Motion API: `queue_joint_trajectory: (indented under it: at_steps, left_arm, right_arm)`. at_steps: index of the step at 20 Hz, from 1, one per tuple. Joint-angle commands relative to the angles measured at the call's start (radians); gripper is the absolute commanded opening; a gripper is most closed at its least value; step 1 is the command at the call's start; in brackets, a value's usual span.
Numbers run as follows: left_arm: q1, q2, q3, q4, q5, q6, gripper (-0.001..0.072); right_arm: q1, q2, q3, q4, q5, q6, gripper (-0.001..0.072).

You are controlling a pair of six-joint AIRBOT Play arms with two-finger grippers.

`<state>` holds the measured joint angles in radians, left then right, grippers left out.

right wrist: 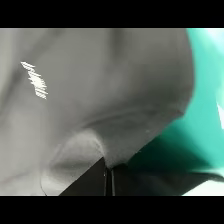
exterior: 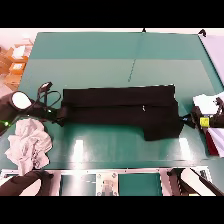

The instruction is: Fold the shirts.

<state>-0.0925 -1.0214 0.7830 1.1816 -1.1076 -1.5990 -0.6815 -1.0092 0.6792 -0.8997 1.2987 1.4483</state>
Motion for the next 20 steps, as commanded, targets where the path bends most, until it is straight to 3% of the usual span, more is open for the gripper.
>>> queue_joint_trajectory:
  at_steps: [1, 9, 13, 14, 15, 16, 18, 20]
  left_arm:
    - [0.001, -0.047, 0.108, 0.016, -0.039, 0.004, 0.0026]
    - [0.001, -0.433, 0.521, -0.015, -0.041, 0.038, 0.0027]
    - [0.001, -0.652, 0.656, -0.063, 0.041, 0.082, 0.0028]
    - [0.001, -0.684, 0.669, -0.064, 0.079, 0.082, 0.0102]
    - [0.001, -0.699, 0.678, -0.056, 0.117, 0.082, 0.0377]
    - [0.008, -0.700, 0.681, -0.042, 0.158, 0.080, 0.0687]
    - [0.047, -0.700, 0.731, -0.034, 0.119, 0.072, 0.0717]
    - [0.106, -0.699, 0.815, -0.034, 0.006, 0.070, 0.0716]
  right_arm:
    - [0.068, -0.015, 0.114, 0.060, -0.028, 0.018, 0.0018]
    - [0.259, -0.437, 0.548, 0.063, -0.130, 0.082, 0.0018]
    - [0.319, -0.709, 0.730, 0.106, -0.208, 0.077, 0.0019]
    - [0.328, -0.764, 0.771, 0.114, -0.226, 0.076, 0.0020]
    - [0.331, -0.818, 0.816, 0.114, -0.233, 0.076, 0.0045]
    - [0.328, -0.860, 0.864, 0.114, -0.230, 0.076, 0.0150]
    - [0.301, -0.891, 0.951, 0.114, -0.182, 0.039, 0.0310]
    - [0.254, -0.890, 1.029, 0.111, -0.082, -0.032, 0.0322]
